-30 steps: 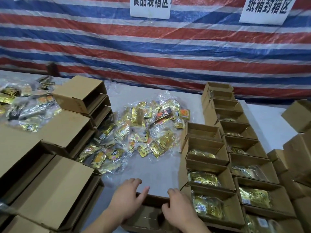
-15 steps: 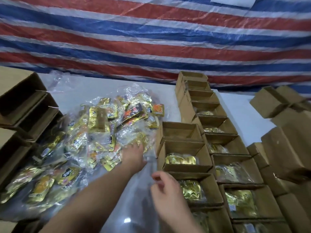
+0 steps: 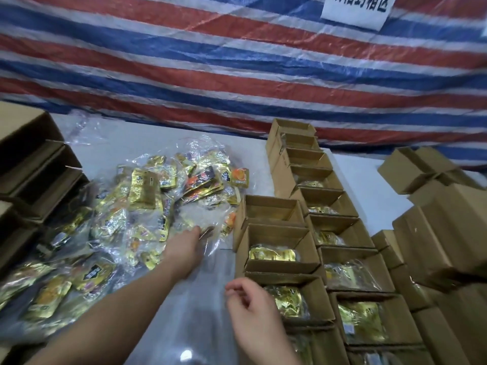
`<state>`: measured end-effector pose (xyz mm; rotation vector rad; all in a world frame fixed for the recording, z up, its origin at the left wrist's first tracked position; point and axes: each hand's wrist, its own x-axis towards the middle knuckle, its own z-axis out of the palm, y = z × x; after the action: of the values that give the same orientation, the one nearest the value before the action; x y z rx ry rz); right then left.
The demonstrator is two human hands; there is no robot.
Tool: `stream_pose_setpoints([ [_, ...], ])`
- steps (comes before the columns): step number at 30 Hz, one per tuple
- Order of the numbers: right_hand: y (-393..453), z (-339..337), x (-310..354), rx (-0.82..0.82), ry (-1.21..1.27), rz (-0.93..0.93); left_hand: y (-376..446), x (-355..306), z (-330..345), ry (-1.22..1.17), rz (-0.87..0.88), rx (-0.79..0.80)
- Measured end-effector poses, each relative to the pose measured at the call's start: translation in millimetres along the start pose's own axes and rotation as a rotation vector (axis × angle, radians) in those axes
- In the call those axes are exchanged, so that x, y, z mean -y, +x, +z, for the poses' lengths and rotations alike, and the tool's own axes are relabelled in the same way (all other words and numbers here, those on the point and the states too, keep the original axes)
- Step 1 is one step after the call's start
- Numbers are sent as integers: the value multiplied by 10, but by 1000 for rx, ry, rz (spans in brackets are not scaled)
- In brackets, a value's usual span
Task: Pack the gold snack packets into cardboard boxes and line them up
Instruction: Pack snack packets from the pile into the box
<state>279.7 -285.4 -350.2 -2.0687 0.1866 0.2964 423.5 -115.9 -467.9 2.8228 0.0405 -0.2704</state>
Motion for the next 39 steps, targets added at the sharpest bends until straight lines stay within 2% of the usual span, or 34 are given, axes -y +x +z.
stream_pose_setpoints([
  [4, 31, 75, 114, -6, 167, 80, -391, 82, -499, -269, -76, -124],
  [9, 35, 227, 236, 50, 299, 186, -950, 117, -1000, -422, -107, -229],
  [13, -9, 296, 431, 155, 320, 128, -1397, -45, -1265, -686, -120, -282],
  [18, -121, 186, 633, 294, 681, 179, -1986, -431, -1541, -1122, 22, -155],
  [21, -219, 147, 608, 379, 954, 274, -2158, -613, -1589, -1162, 31, -140],
  [23, -291, 159, 589, 416, 1040, 281, -2208, -660, -1587, -1175, 1, -120],
  [28, -307, 196, 505, 409, 895, 260, -2301, -621, -1695, -1308, -129, -20],
  [32, -208, 270, 569, 233, 848, 439, -2333, -467, -1798, -1369, -200, -122],
  [34, -133, 342, 628, 184, 879, 469, -2374, -380, -1824, -1390, -234, -140],
  [39, -80, 445, 809, 125, 876, 373, -2499, -228, -1852, -1444, -228, -134],
])
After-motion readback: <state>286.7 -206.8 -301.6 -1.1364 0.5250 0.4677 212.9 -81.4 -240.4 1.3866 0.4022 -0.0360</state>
